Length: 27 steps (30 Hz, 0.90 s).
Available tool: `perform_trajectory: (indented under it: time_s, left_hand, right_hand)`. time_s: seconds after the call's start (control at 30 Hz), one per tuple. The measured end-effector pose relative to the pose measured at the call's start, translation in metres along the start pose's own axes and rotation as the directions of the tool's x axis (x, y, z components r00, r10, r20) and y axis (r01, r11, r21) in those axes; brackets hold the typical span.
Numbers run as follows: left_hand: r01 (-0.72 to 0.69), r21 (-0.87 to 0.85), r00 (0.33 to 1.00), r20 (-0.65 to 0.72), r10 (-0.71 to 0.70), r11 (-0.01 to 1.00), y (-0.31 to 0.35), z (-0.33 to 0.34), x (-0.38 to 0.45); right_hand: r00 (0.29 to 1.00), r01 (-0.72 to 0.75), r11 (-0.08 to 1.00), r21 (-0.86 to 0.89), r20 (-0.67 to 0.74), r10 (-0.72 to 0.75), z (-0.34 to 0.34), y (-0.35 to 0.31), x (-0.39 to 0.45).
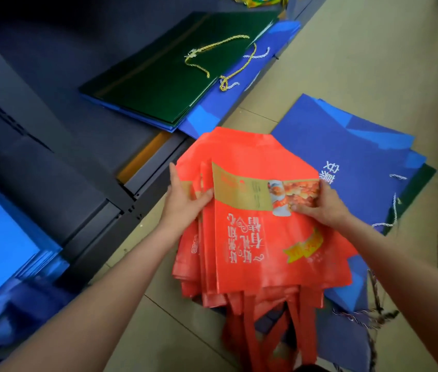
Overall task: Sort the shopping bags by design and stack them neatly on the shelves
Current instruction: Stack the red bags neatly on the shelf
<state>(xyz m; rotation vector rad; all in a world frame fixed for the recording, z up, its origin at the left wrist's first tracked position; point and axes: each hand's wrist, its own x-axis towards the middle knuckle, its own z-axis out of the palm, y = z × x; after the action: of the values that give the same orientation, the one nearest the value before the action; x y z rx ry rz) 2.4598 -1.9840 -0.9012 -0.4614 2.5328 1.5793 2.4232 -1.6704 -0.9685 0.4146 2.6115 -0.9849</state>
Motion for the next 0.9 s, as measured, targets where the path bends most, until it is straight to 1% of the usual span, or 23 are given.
perform_trajectory:
  time_s: [0.1, 0.17, 0.23, 0.27, 0.3, 0.37, 0.43, 0.47, 0.57, 0.63, 0.7, 0.8, 0.83, 0.9]
  left_hand:
    - [0.145, -0.255, 0.989, 0.0, -0.15, 0.956, 0.008, -0.011, 0.004]
    - [0.218, -0.352, 0.976, 0.081, -0.203, 0.91, 0.001, -0.02, 0.01]
    - [0.27, -0.403, 0.96, 0.184, -0.211, 0.875, -0.006, -0.025, 0.014]
    - [0.265, -0.401, 0.959, 0.205, -0.196, 0.877, -0.003, -0.027, 0.011]
    - [0.235, -0.382, 0.964, 0.208, -0.164, 0.894, 0.001, -0.027, 0.009]
    - [0.126, -0.28, 0.98, 0.184, -0.075, 0.952, 0.008, -0.023, 0.006]
    - [0.076, -0.23, 0.988, 0.15, -0.042, 0.97, 0.005, -0.016, 0.008]
    - [0.072, -0.231, 0.99, 0.135, -0.041, 0.97, 0.003, -0.014, 0.009]
    - [0.121, -0.269, 0.99, 0.107, -0.095, 0.955, -0.007, -0.008, 0.015]
    - [0.1, -0.262, 0.993, 0.083, -0.081, 0.96, -0.012, -0.003, 0.017]
    - [0.036, -0.247, 0.999, 0.043, -0.026, 0.968, -0.012, 0.002, 0.016]
    - [-0.113, -0.203, 0.993, 0.003, 0.116, 0.973, -0.003, 0.005, 0.009]
    - [-0.161, -0.199, 0.987, -0.003, 0.164, 0.967, 0.002, 0.005, 0.005]
    - [-0.243, -0.213, 0.969, -0.011, 0.247, 0.946, 0.01, 0.001, -0.004]
  right_hand:
    - [0.996, 0.077, 0.997, 0.017, 0.046, -0.077, 0.024, -0.037, -0.002]
    - [0.998, 0.024, 1.0, -0.01, 0.054, -0.023, 0.03, -0.05, -0.002]
    - [0.997, -0.047, 0.998, -0.036, 0.064, 0.05, 0.03, -0.048, 0.004]
    - [0.995, -0.056, 0.998, -0.036, 0.081, 0.058, 0.029, -0.044, 0.008]
    - [0.994, -0.05, 0.998, -0.03, 0.096, 0.053, 0.027, -0.04, 0.012]
    - [0.991, -0.059, 0.998, -0.004, 0.116, 0.059, 0.027, -0.03, 0.023]
    - [0.989, -0.062, 0.998, -0.015, 0.131, 0.064, 0.025, -0.032, 0.024]
    - [0.989, -0.066, 0.998, -0.002, 0.132, 0.066, 0.025, -0.031, 0.026]
    - [0.992, -0.053, 0.996, 0.075, 0.117, 0.044, 0.025, -0.026, 0.036]
    - [0.995, -0.036, 0.992, 0.12, 0.094, 0.024, 0.024, -0.023, 0.042]
    - [0.996, -0.021, 0.985, 0.172, 0.089, 0.006, 0.024, -0.021, 0.044]
    - [0.997, 0.041, 0.958, 0.283, 0.047, -0.057, 0.016, -0.016, 0.043]
    - [0.997, 0.053, 0.938, 0.343, 0.029, -0.067, 0.01, -0.017, 0.036]
    - [0.998, 0.037, 0.86, 0.509, 0.024, -0.057, -0.005, -0.025, 0.019]
